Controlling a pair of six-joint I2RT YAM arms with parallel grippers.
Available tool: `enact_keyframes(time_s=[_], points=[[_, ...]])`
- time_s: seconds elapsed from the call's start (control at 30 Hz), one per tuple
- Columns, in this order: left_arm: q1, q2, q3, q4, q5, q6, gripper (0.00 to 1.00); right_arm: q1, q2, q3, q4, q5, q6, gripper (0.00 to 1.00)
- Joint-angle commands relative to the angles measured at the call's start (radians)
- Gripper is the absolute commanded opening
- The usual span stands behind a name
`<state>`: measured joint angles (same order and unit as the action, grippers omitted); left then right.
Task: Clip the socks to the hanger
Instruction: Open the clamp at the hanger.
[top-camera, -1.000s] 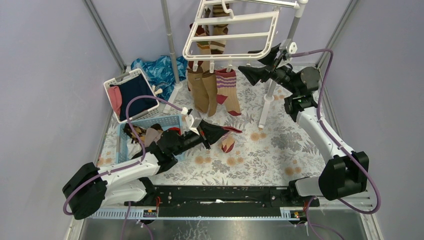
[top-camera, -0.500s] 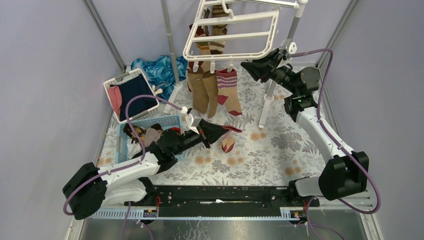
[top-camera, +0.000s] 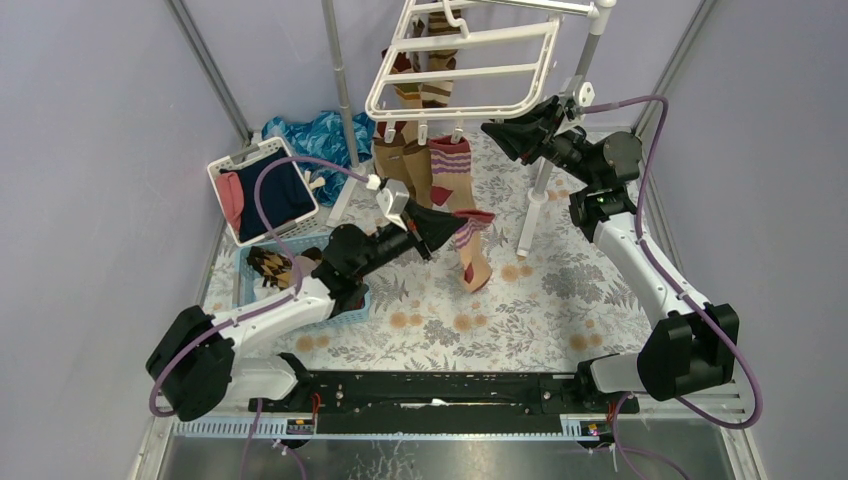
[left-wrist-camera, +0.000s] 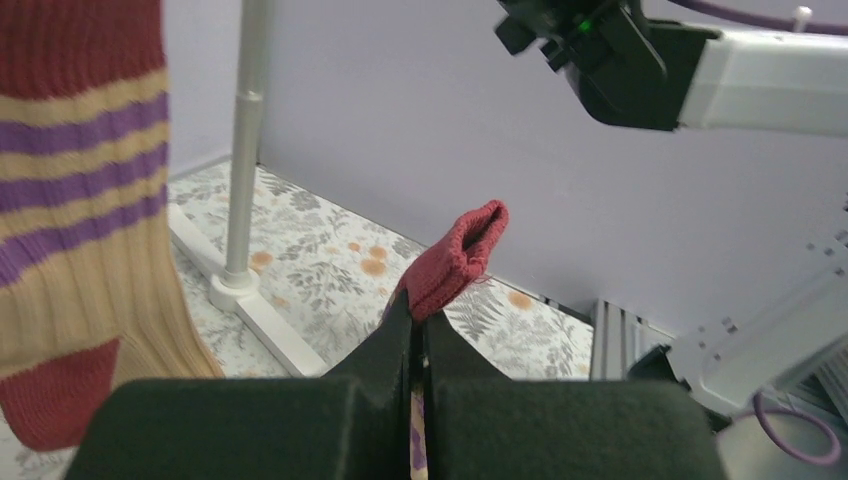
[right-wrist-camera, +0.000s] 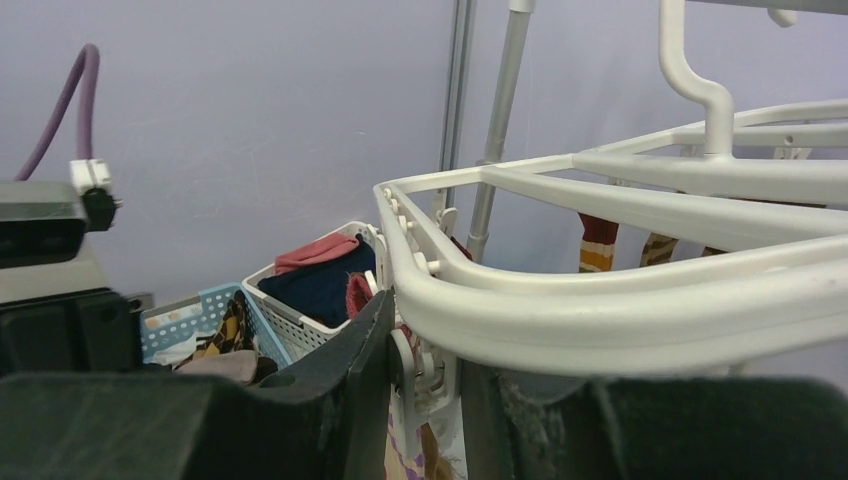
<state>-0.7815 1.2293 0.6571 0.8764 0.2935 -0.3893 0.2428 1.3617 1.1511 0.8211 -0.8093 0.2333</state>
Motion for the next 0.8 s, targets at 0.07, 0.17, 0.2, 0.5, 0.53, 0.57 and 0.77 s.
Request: enact_keyframes(time_s=[0.07,0.17,0.2,0.5,0.53,0.57,0.77], points=[[0.055,0.086,0.108,0.011,0.054,-0.015,0.0,0.01,-0.015,0.047,0.038,-0.037,0.018,0.0],[0.065,0.104,0.129,0.013,0.074,-0.02,0.0,0.01,-0.013,0.044,0.039,-0.039,0.014,0.13],[0.068,0.108,0.133,0.014,0.078,-0.022,0.0,0.008,-0.013,0.041,0.039,-0.035,0.013,0.22],[0.077,0.097,0.131,0.017,0.1,-0.031,0.0,0.01,-0.002,0.036,0.041,-0.059,0.012,0.64],[0.078,0.093,0.129,0.018,0.1,-0.032,0.0,0.009,0.0,0.036,0.041,-0.061,0.009,0.65],[0.079,0.09,0.125,0.019,0.1,-0.032,0.0,0.009,0.003,0.037,0.041,-0.065,0.008,0.65],[0.08,0.077,0.104,0.02,0.101,-0.038,0.0,0.01,0.014,0.042,0.042,-0.071,0.004,0.66]])
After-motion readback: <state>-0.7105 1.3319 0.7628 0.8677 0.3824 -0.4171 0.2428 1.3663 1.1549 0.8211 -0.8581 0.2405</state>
